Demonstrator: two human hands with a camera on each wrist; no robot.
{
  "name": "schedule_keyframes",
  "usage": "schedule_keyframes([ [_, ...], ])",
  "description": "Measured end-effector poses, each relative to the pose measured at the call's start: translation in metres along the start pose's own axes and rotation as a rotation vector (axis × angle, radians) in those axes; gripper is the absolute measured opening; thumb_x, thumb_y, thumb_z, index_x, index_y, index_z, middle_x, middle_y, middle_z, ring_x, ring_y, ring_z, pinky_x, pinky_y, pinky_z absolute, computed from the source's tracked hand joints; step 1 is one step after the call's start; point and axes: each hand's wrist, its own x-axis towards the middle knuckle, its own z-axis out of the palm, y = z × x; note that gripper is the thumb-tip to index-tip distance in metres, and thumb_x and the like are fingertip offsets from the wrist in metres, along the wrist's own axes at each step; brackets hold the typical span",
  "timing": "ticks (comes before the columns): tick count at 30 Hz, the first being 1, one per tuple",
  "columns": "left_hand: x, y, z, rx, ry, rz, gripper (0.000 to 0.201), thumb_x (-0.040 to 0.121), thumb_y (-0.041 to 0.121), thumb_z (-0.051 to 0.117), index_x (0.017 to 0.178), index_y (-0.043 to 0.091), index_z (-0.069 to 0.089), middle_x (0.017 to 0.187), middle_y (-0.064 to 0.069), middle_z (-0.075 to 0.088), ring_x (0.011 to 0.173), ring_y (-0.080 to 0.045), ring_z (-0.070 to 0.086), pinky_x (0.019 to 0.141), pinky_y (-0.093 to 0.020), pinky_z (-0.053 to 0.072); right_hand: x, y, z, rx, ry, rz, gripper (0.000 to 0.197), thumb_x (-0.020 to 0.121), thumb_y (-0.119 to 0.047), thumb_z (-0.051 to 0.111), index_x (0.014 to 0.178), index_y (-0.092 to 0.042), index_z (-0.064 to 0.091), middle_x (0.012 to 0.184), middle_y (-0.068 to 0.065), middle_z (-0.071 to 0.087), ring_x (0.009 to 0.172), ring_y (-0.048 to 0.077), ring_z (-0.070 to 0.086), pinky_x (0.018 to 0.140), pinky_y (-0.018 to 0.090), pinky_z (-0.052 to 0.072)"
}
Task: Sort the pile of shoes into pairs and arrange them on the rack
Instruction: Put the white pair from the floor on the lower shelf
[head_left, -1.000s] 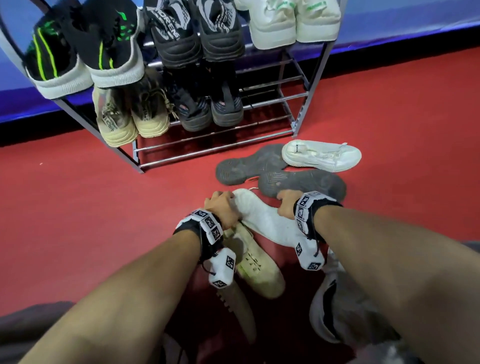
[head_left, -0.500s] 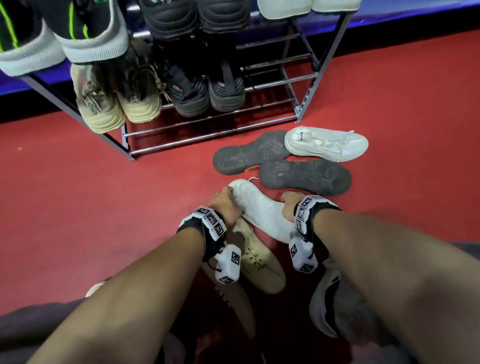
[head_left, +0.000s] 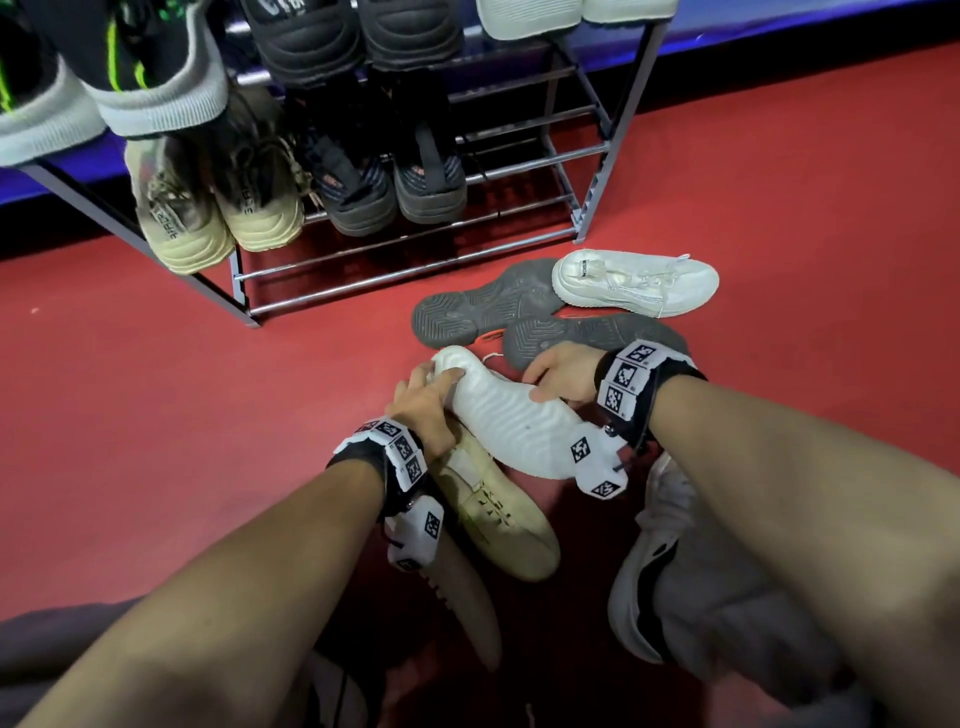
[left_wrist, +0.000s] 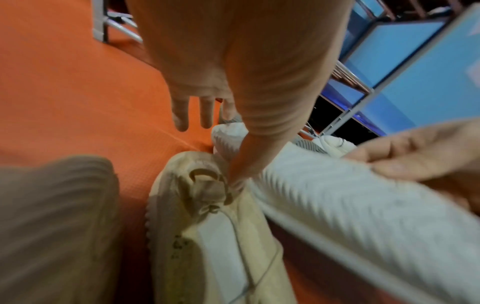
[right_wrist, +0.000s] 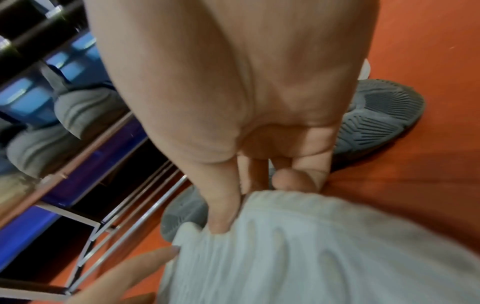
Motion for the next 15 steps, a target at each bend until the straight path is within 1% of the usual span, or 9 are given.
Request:
schedule_keyframes([
  [1, 0.000, 0.000, -0.001, 0.040, -0.004, 0.027, 0.096, 0.067, 0.012, 0.071, 0.147, 0.043, 0.028, 0.157, 0.002, 0.018, 0.132, -0.028, 0.032, 0.108, -0.042, 0.039, 0.001, -0.001, -0.001, 0.059, -0.008, -0.024, 0.018, 0.086, -0.015, 0.066, 0.104, -0.018, 0.071, 0.072, -0.001, 0.064, 0.057, 0.014, 0.056, 0.049, 0.020, 0.047],
  [2, 0.001, 0.000, -0.002, 0.070, -0.004, 0.054, 0.098, 0.066, 0.015, 0.072, 0.147, 0.042, 0.026, 0.157, 0.000, 0.017, 0.133, -0.029, 0.030, 0.109, -0.044, 0.037, 0.001, -0.001, -0.001, 0.124, -0.020, -0.039, 0.018, 0.088, -0.014, 0.065, 0.105, -0.015, 0.071, 0.069, 0.003, 0.062, 0.052, 0.015, 0.052, 0.048, 0.022, 0.045],
  [4, 0.002, -0.002, -0.004, 0.098, 0.022, 0.092, 0.096, 0.066, 0.025, 0.074, 0.147, 0.040, 0.025, 0.156, -0.003, 0.019, 0.133, -0.031, 0.030, 0.109, -0.045, 0.035, 0.001, -0.003, -0.001, 0.292, -0.075, -0.036, 0.018, 0.090, -0.010, 0.064, 0.107, -0.009, 0.068, 0.072, 0.009, 0.060, 0.052, 0.016, 0.049, 0.050, 0.027, 0.044],
  [6, 0.002, -0.006, -0.004, 0.120, 0.102, 0.154, 0.087, 0.071, 0.037, 0.072, 0.147, 0.038, 0.028, 0.153, -0.004, 0.026, 0.131, -0.031, 0.032, 0.107, -0.046, 0.036, -0.001, -0.003, -0.003, 0.463, -0.149, -0.019, 0.016, 0.093, -0.007, 0.061, 0.109, -0.004, 0.065, 0.076, 0.009, 0.060, 0.052, 0.013, 0.052, 0.049, 0.024, 0.045],
  [9, 0.005, -0.013, -0.004, 0.083, 0.238, 0.238, 0.065, 0.080, 0.043, 0.057, 0.141, 0.030, 0.042, 0.139, -0.003, 0.044, 0.123, -0.030, 0.040, 0.104, -0.045, 0.037, -0.006, -0.007, -0.008, 0.607, -0.229, -0.049, 0.016, 0.095, -0.002, 0.057, 0.110, -0.001, 0.062, 0.064, 0.001, 0.060, 0.046, 0.006, 0.054, 0.044, 0.019, 0.044],
  [11, 0.010, -0.014, -0.004, 0.024, 0.257, 0.235, 0.059, 0.078, 0.044, 0.042, 0.134, 0.027, 0.051, 0.130, -0.001, 0.054, 0.120, -0.029, 0.046, 0.100, -0.039, 0.036, -0.010, -0.013, -0.016, 0.656, -0.255, -0.075, 0.007, 0.093, -0.010, 0.060, 0.100, -0.007, 0.061, 0.062, 0.001, 0.055, 0.050, 0.010, 0.052, 0.046, 0.020, 0.044],
  [12, 0.014, -0.014, -0.005, -0.014, 0.259, 0.218, 0.061, 0.075, 0.045, 0.036, 0.130, 0.025, 0.055, 0.124, -0.001, 0.057, 0.117, -0.029, 0.049, 0.096, -0.037, 0.035, -0.007, -0.013, -0.022, 0.680, -0.229, -0.067, 0.004, 0.093, -0.015, 0.060, 0.096, -0.012, 0.059, 0.065, 0.002, 0.053, 0.054, 0.012, 0.052, 0.049, 0.021, 0.045],
  [13, 0.015, -0.013, -0.006, -0.071, 0.257, 0.187, 0.061, 0.074, 0.046, 0.036, 0.125, 0.023, 0.059, 0.119, -0.003, 0.060, 0.113, -0.029, 0.051, 0.092, -0.036, 0.035, -0.002, -0.013, -0.028, 0.700, -0.171, -0.041, 0.004, 0.095, -0.020, 0.057, 0.094, -0.016, 0.057, 0.069, 0.002, 0.055, 0.058, 0.015, 0.056, 0.054, 0.024, 0.048],
  [15, 0.015, -0.010, -0.011, -0.263, 0.251, 0.116, 0.048, 0.079, 0.043, 0.052, 0.118, 0.019, 0.065, 0.108, -0.006, 0.064, 0.104, -0.029, 0.056, 0.089, -0.038, 0.042, 0.009, -0.007, -0.042, 0.758, -0.007, 0.044, 0.006, 0.100, -0.023, 0.050, 0.096, -0.022, 0.054, 0.080, 0.001, 0.063, 0.064, 0.017, 0.065, 0.060, 0.029, 0.054],
])
